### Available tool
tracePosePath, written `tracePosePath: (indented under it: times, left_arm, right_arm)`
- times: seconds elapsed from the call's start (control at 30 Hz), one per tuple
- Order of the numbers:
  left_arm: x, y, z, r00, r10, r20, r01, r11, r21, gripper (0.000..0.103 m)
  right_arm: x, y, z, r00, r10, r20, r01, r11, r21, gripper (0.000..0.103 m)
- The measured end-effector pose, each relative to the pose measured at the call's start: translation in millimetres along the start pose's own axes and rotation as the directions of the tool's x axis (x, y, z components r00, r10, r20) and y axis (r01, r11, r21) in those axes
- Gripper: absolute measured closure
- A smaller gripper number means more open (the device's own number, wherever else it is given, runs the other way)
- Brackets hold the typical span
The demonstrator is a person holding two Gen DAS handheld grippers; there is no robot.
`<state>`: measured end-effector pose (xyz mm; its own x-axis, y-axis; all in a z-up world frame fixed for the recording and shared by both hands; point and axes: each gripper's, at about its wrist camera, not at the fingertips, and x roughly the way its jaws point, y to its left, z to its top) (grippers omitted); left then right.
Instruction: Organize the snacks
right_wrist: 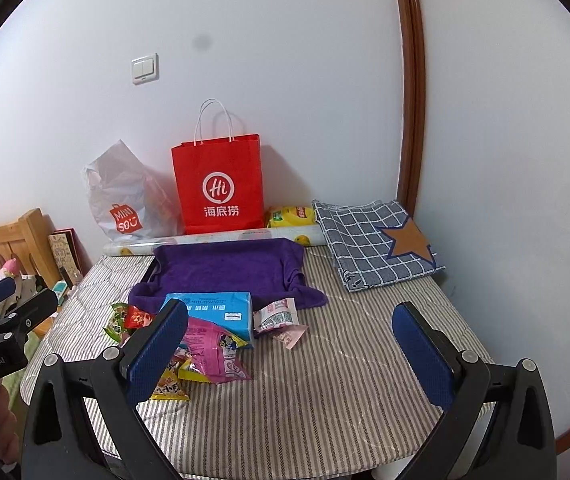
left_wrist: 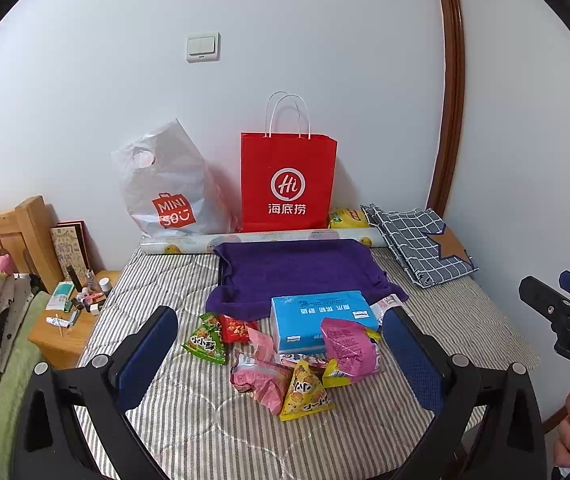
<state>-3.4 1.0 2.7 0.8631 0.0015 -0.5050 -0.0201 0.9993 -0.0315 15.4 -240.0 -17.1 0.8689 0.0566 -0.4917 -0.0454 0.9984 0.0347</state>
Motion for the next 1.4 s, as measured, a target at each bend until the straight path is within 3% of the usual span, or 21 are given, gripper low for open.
tracePosePath:
  times: [1.4]
  left_arm:
    - [-4.2, -3.6, 1.5, 1.0, 0.002, 0.015, -0.002, 1.0, 0.011, 0.0]
  right_arm:
    - [-4.4, 0.8, 0.8, 1.0, 0.008, 0.012, -0.008, 1.0, 0.006, 0.002]
